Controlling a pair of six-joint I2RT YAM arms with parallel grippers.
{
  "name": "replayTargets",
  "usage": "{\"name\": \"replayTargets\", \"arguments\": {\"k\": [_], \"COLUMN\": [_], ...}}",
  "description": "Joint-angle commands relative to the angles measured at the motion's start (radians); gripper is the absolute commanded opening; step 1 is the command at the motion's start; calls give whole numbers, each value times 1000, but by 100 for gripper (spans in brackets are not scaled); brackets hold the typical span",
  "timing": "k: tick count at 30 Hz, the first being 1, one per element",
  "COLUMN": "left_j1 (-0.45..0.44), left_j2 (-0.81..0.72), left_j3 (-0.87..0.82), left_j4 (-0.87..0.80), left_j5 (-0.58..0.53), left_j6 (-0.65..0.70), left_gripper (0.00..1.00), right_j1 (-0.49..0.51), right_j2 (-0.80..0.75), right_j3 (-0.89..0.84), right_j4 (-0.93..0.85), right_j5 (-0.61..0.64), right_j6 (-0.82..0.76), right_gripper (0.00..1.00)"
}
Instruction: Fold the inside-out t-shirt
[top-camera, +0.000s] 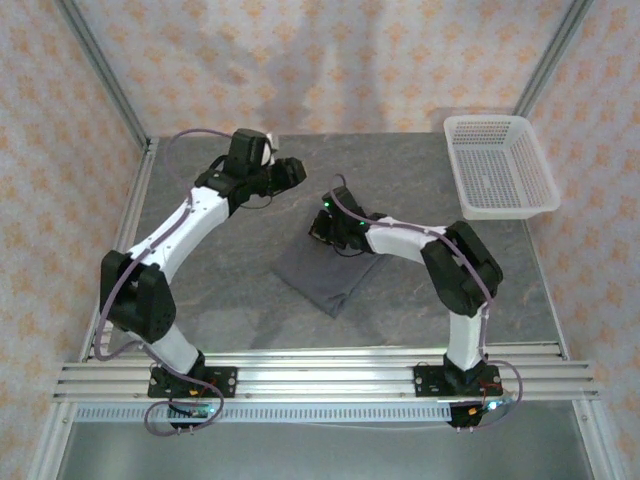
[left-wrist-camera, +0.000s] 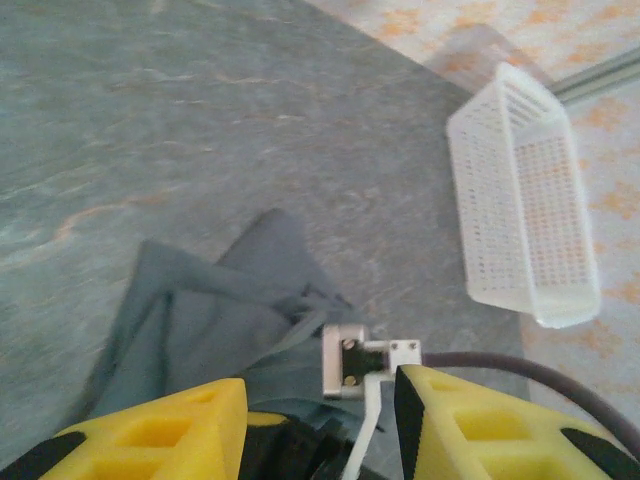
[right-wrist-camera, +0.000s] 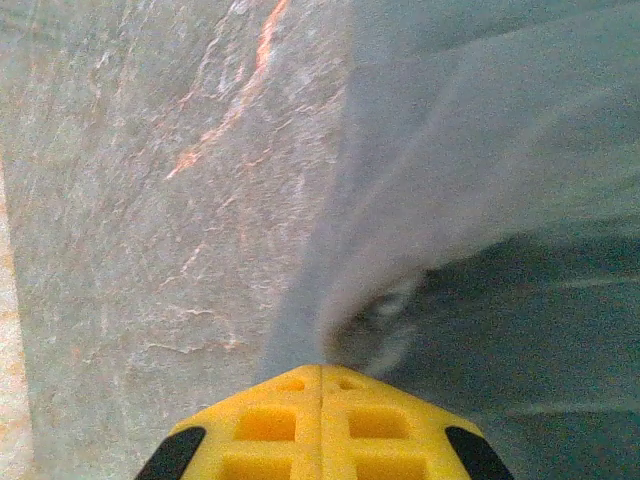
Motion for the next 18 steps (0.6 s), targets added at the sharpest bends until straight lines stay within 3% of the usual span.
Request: {"name": "replayTargets", "arguments": {"k": [1,3,5,13,18], "left_j1": [49,65,72,79,84], "left_j2": [-92,-114,-125,-119,-118], "left_j3": [-37,-54,-67,-93,-100], "left_j4": [-28,-28,-27,-5,2], "left_j5": [-36,-35,-35,-3,-2], "left_j6": [19,20,17,3,6], "left_gripper": [44,44,44,43,43], "right_j1": [27,27,23,-43,-191], "right_j2": [57,84,101,98,110], "right_j3": [52,75,121,278,258], "right_j4": [19,-22,-144,-447,-348], "right_j5": [-45,11,146,490,443], "right_j6": [31,58,59,-62,-113], "right_gripper": [3,2,0,0,0]}}
